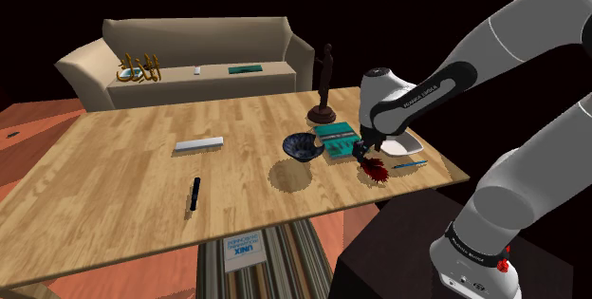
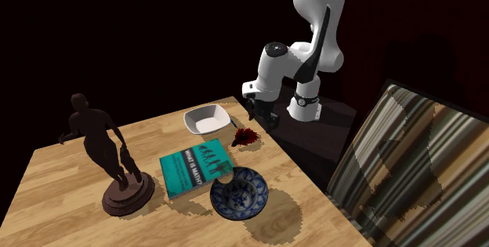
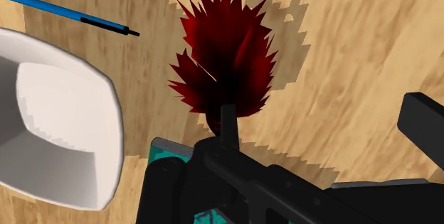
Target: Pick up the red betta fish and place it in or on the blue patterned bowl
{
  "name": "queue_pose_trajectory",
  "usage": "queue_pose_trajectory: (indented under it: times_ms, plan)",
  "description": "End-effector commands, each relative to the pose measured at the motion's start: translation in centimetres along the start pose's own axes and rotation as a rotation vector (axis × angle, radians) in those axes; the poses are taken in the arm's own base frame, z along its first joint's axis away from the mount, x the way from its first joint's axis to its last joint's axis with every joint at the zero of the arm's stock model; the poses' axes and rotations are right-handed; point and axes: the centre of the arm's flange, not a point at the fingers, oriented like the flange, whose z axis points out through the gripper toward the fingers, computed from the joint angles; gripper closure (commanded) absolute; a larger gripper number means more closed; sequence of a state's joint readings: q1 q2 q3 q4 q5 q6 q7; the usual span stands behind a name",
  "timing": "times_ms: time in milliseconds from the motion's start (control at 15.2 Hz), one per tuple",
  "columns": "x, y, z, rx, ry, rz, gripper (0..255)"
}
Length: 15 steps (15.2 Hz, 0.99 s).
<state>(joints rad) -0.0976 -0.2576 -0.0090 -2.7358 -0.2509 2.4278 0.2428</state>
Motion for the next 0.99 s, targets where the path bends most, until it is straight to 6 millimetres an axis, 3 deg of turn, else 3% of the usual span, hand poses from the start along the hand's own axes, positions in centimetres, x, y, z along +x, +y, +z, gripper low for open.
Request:
queue_pose_trajectory:
  times_ms: [0, 462, 924]
  plan:
    - [0.2, 0.0, 1.7, -0.001, 0.0, 0.006, 0]
    - [0.2, 0.0, 5.1, -0.001, 0.0, 0.006, 0]
    - [0.2, 0.0, 5.1, -0.001, 0.0, 0.006, 0]
